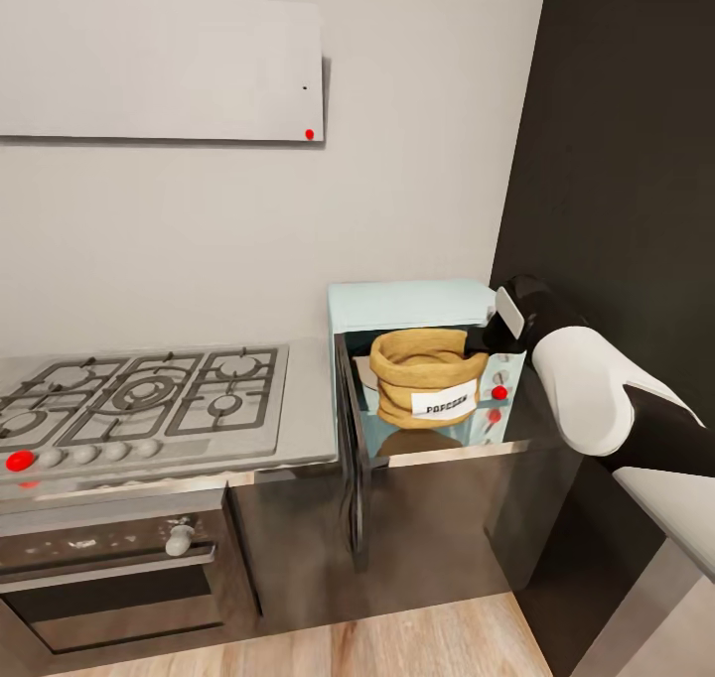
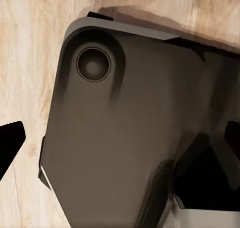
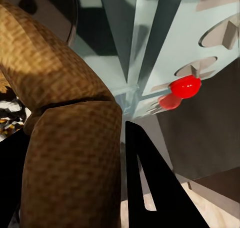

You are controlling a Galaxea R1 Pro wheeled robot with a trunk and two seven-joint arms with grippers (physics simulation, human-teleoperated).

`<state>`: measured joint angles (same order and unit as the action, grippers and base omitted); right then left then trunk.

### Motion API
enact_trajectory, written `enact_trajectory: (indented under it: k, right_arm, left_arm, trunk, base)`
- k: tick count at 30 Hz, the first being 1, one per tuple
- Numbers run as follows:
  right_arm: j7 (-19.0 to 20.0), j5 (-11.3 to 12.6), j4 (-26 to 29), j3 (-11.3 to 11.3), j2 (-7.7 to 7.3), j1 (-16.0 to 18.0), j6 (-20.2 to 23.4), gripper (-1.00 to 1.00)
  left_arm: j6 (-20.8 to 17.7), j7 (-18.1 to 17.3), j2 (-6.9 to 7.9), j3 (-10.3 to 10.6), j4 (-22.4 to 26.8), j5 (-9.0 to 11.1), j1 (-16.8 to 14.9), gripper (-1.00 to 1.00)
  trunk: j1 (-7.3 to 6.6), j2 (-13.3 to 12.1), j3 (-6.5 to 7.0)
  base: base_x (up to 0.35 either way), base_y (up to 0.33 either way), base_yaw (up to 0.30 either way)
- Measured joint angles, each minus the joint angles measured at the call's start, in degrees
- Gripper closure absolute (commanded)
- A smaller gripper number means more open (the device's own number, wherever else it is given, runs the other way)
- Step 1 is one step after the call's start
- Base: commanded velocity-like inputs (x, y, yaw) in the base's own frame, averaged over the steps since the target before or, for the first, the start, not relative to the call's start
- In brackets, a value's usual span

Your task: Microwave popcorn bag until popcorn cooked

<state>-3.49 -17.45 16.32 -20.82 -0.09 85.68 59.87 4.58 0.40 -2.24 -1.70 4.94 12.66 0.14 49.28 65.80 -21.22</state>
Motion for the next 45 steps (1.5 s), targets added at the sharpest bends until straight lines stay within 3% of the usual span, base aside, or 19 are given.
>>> enact_trajectory:
  k: [10, 14, 27, 33, 37, 45]
  right_arm:
    - [0.01, -0.62, -0.31, 0.01, 0.15, -0.07, 0.00, 1.00]
    - [-0.07, 0.09, -3.11, 0.12, -0.15, -0.03, 0.00, 1.00]
    - [-0.02, 0.41, -3.84, 0.56, -0.18, -0.15, 0.02, 1.00]
    - [0.06, 0.57, -1.37, 0.43, 0.18, -1.50, 0.02, 1.00]
    - [0.09, 0.56, -1.04, 0.23, -1.34, -1.82, -0.03, 1.00]
    - [0.10, 0.35, -1.01, 0.03, -1.46, -1.82, 0.01, 1.00]
  left_arm:
    - [-0.02, -0.02, 0.06, 0.23, -0.23, -0.12, -0.02, -1.00]
    - [-0.01, -0.01, 0.06, 0.17, -0.26, -0.11, 0.01, -1.00]
    - [0.00, -0.01, 0.06, 0.07, -0.08, -0.10, 0.02, -1.00]
    - [-0.01, -0.01, 0.06, 0.05, -0.10, -0.10, 0.02, -1.00]
    - [-0.02, -0.01, -0.02, 0.05, -0.22, -0.09, 0.01, -1.00]
    - [-0.02, -0.01, -0.02, 0.02, -0.15, -0.09, 0.01, -1.00]
  trunk:
    - [-0.03, 0.00, -0.02]
    - [-0.02, 0.00, 0.00]
    - [-0.02, 0.05, 0.02]
    - [-0.08, 0.04, 0.02]
    - [-0.16, 0.03, 0.02]
    - [-0.17, 0.03, 0.02]
  base:
    - [0.271, 0.000, 0.000]
    - [0.233, 0.000, 0.000]
    - [0.014, 0.000, 0.000]
    - [0.004, 0.031, 0.000]
    - [0.010, 0.167, 0.000]
    - [0.000, 0.007, 0.000]
